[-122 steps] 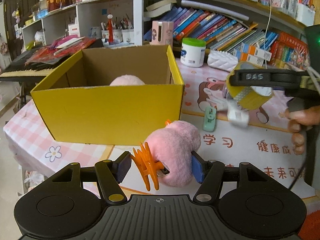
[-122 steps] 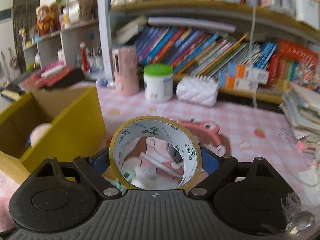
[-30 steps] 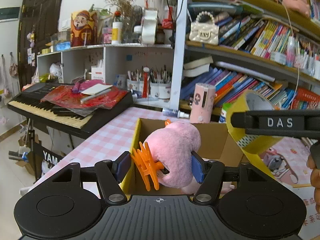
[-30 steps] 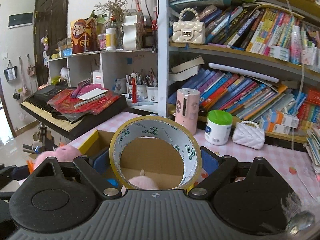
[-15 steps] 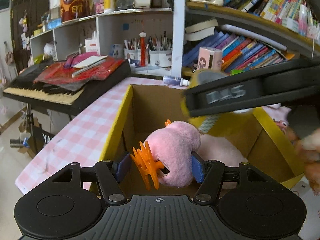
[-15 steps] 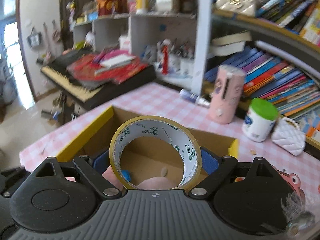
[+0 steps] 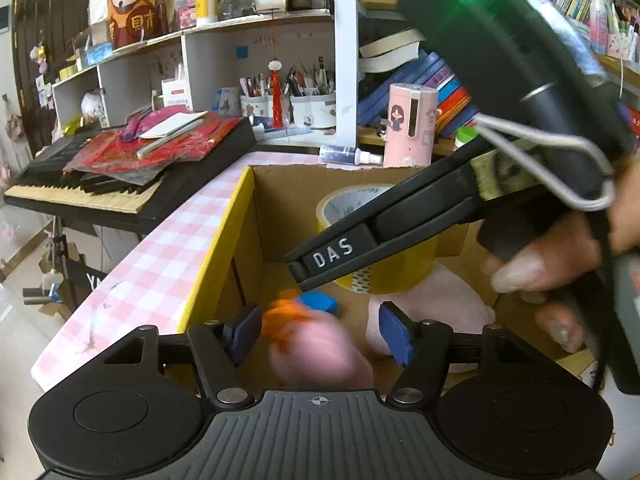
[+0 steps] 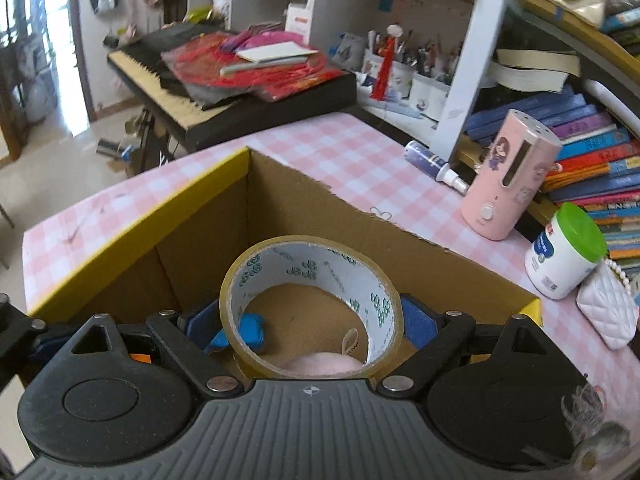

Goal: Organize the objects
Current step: 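Open the right tool to drop the tape roll into the box while the left tool releases the plush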

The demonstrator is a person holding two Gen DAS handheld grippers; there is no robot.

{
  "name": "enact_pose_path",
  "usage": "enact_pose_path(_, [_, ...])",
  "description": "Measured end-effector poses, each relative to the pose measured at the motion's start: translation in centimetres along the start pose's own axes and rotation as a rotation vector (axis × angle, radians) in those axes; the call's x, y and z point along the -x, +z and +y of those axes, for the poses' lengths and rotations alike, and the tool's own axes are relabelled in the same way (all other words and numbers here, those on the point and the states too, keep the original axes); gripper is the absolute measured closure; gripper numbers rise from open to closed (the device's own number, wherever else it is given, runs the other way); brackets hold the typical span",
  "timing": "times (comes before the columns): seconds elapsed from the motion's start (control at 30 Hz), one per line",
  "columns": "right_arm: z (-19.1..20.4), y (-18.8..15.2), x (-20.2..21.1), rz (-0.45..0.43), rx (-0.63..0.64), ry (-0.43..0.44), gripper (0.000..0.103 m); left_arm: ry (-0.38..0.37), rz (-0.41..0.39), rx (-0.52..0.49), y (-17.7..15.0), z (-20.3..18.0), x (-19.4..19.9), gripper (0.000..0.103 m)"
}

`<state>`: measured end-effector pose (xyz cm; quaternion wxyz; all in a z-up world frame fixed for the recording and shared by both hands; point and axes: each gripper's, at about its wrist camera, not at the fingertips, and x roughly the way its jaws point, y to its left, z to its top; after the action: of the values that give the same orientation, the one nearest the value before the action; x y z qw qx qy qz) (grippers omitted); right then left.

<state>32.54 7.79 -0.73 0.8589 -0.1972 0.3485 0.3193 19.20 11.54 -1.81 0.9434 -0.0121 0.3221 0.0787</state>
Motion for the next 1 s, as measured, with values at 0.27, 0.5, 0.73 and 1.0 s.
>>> enact_pose_path(0.27, [0.8,0.2,-2.0,0.076,0.067,0.004,0.012,0.030,-0.025,0.017,-0.3,0.5,1.2,0.032])
enact_pose_path(0.5, [0.3,0.6,0.6,-0.009,0.011,0.006,0.007,0.025,-0.079,0.047,-0.1,1.0,2.9,0.018])
enact_pose_path(0.73, [-1.0,-0.4,6.2,-0.164,-0.112,-0.038,0.006,0.017,-0.141,0.051,-0.2,1.2,5.0,0.014])
enact_pose_path(1.0, [-1.4,-3.5,12.5,-0.305,-0.216,-0.133,0.006,0.034,-0.188,0.111,-0.9,2.7,7.3,0.014])
